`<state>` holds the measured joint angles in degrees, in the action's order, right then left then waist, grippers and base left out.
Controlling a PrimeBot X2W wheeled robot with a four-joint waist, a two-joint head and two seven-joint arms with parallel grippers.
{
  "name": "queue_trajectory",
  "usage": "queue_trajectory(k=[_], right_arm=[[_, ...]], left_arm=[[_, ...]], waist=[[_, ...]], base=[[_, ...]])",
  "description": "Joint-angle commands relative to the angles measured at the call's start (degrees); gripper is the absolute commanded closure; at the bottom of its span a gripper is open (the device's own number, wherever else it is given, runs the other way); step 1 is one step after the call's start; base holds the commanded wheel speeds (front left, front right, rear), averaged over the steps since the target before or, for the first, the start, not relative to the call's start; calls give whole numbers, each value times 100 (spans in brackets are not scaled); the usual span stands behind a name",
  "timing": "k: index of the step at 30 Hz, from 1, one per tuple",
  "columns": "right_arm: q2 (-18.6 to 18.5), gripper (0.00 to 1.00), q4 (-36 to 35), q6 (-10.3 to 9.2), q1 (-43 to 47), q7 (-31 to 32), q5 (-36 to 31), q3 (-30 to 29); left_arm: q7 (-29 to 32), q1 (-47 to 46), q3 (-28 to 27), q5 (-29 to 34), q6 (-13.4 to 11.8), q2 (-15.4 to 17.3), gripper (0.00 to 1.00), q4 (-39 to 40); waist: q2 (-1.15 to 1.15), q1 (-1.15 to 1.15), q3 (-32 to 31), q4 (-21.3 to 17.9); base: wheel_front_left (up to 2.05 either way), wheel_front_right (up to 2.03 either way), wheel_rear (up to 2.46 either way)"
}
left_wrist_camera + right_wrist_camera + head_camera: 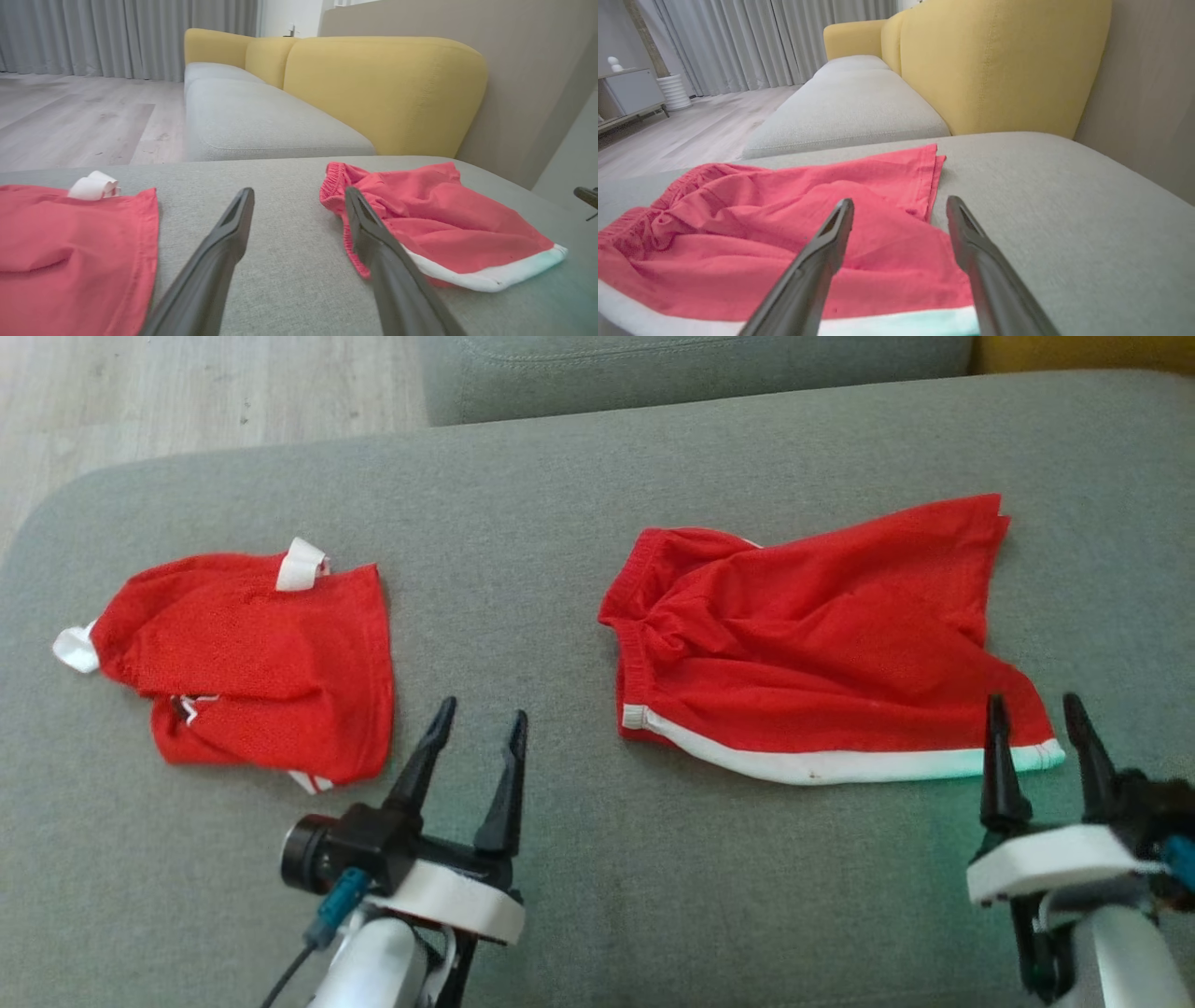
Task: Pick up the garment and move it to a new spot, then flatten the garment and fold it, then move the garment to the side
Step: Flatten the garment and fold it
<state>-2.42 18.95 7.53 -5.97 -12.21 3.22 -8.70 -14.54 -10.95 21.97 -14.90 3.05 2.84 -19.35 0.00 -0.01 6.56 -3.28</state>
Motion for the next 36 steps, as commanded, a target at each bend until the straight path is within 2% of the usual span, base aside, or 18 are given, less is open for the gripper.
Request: queue_trajectory(k=[1, 8, 14, 23, 33, 34, 35, 36], right_arm=[[-46, 0, -164, -4, -100, -105, 59, 184], [-46, 0, -106, -4, -105, -217, 102, 351], [-46, 0, -81, -4, -214, -251, 153, 450], [-46, 0, 61, -4, -329, -273, 186, 417], [-46, 0, 6, -4, -391, -277, 286, 467], [-46, 0, 9, -4, -388, -277, 290, 457], [-46, 0, 21, -4, -384, -278, 286, 448], [-46, 0, 40, -4, -379, -278, 279, 442]], left_arm=[[-46, -224, -124, 83, 66, 18, 0, 113], [218, -625, 610, 124, 393, 157, 0, -283], [680, -1160, 1254, -211, 440, 288, 0, -679], [676, -1683, 1368, -607, 443, 328, 0, -1354], [610, -1917, 1588, -904, 443, 374, 0, -1637], [578, -1932, 1631, -938, 443, 386, 35, -1634], [538, -1946, 1663, -969, 443, 397, 80, -1629], [490, -1957, 1685, -995, 443, 406, 100, -1623]], waist=[[0, 1, 6, -28], [0, 1, 169, -241], [0, 1, 382, -503], [0, 1, 590, -749], [0, 1, 723, -883], [0, 1, 730, -891], [0, 1, 733, -897], [0, 1, 732, -901]], base=[[0, 0, 0], [0, 0, 0], [0, 0, 0], [0, 0, 0], [0, 0, 0], [0, 0, 0], [0, 0, 0], [0, 0, 0]])
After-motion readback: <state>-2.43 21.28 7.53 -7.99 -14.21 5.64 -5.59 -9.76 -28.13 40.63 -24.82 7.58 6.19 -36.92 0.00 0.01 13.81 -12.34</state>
